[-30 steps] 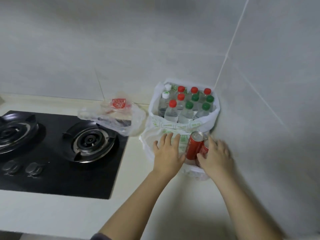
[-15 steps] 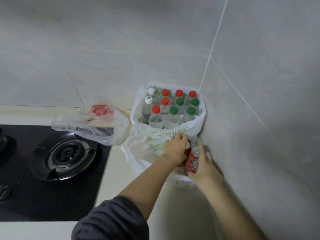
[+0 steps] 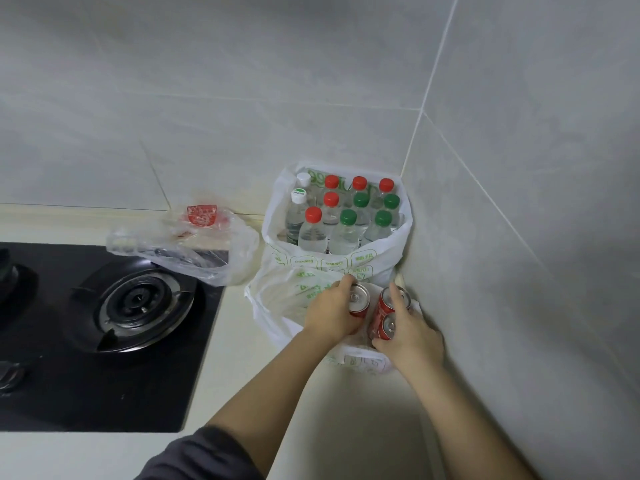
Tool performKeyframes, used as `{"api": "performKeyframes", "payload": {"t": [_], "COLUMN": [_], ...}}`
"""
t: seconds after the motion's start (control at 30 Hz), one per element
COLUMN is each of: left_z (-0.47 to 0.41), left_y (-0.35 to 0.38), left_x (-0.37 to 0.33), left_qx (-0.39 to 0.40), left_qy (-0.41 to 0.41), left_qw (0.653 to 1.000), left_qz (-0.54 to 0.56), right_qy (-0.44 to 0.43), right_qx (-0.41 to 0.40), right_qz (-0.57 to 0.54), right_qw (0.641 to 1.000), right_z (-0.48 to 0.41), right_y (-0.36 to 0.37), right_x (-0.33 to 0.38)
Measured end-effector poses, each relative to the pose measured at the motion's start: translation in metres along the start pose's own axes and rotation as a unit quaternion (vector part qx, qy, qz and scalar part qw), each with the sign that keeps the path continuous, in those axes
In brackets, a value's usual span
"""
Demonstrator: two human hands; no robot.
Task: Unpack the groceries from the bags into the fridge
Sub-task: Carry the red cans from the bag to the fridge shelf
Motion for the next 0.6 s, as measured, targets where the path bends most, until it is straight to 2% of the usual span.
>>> {"api": "performKeyframes", "payload": {"t": [0.27,0.43,0.6], "left_z": [0.056,0.112,0.184], "left_y": [-0.083,-0.142,-0.170], "left_x": [0.007,0.016,0.041], "left_qx": [-0.140,-0.262,-0.342], "left_qy": [-0.023,-0.008,-0.055], "left_qw": [0.980,0.943,0.919], "left_qz": [0.139,0.204,0.188], "right_qy": [-0.046,-0.158,-0.260], "right_qx": [-0.082,-0.120,-0.055], "right_qz": [-0.012,-0.103,-0.128], "right_qw": [0.995,0.975,0.956], "right_z": [0.021,0.044,0.065], "right_y": [-0.051,-0.079,-0.064], "right_x": [0.044,0.101,0.157]}}
Point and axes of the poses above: each hand's wrist, its own z-axis away from the middle knuckle, its own y-axis out of the palm, x = y × z, the point moved 3 cm from there along -z, towards the middle knuckle, and after that the axes turned 5 degrees about x, right-handed, at the moved point
